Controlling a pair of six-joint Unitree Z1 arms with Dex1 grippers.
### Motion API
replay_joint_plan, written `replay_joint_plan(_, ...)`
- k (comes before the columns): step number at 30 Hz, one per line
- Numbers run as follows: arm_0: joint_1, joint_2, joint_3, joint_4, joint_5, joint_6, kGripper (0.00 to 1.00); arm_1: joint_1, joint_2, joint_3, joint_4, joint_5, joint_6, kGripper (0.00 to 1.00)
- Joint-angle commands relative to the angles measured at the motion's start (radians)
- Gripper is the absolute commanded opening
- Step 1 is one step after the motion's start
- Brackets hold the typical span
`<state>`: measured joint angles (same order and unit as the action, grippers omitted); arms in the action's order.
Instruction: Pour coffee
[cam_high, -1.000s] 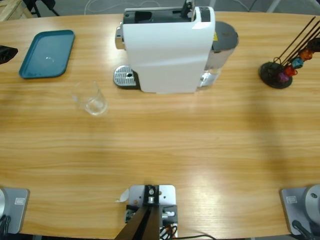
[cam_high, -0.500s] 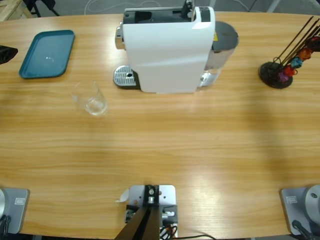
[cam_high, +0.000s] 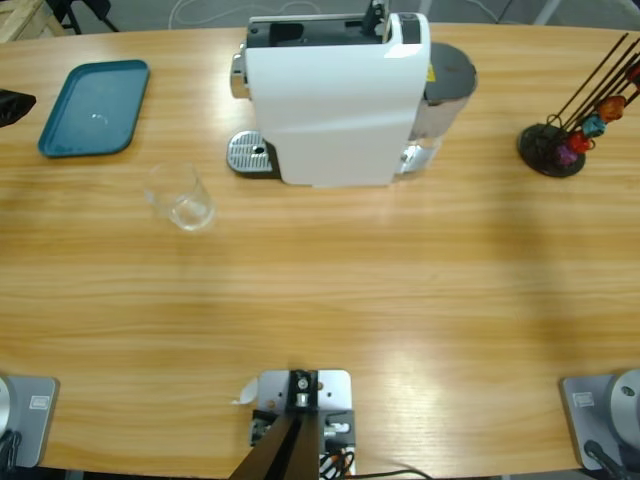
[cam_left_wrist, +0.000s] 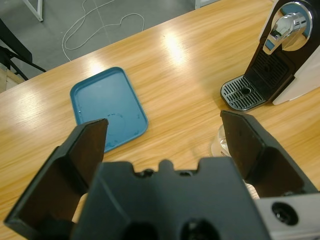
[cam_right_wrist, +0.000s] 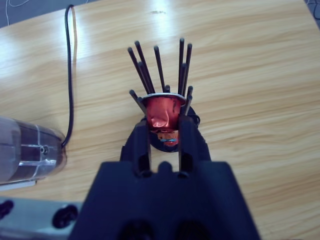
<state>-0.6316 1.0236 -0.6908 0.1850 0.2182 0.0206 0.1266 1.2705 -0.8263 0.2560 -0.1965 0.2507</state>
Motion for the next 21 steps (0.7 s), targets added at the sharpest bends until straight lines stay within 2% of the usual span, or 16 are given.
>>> replay_joint_plan(1,-0.010,0.007,0.043,-0.012,0.010,0.009,0.977,-0.015,-0.057,-0.127,0.119,-0.027,-0.016,0.098)
replay_joint_plan(6,-0.010,-0.005,0.043,-0.012,0.010,0.009,0.977,-0.013,-0.072,-0.260,0.237,-0.040,-0.029,0.109)
replay_joint_plan(10,-0.022,-0.003,0.045,-0.012,0.004,0.009,0.996,0.043,-0.079,-0.363,0.324,-0.040,-0.130,0.126)
replay_joint_plan(12,-0.026,0.002,0.044,-0.012,-0.004,0.009,0.996,0.125,-0.076,-0.390,0.354,-0.036,-0.211,0.126)
replay_joint_plan(16,-0.027,-0.001,0.045,-0.012,-0.005,0.009,0.996,0.379,-0.065,-0.399,0.390,0.004,-0.400,0.126)
replay_joint_plan(21,-0.028,0.000,0.047,-0.012,-0.005,0.009,0.996,0.639,-0.025,-0.409,0.401,0.061,-0.490,0.125)
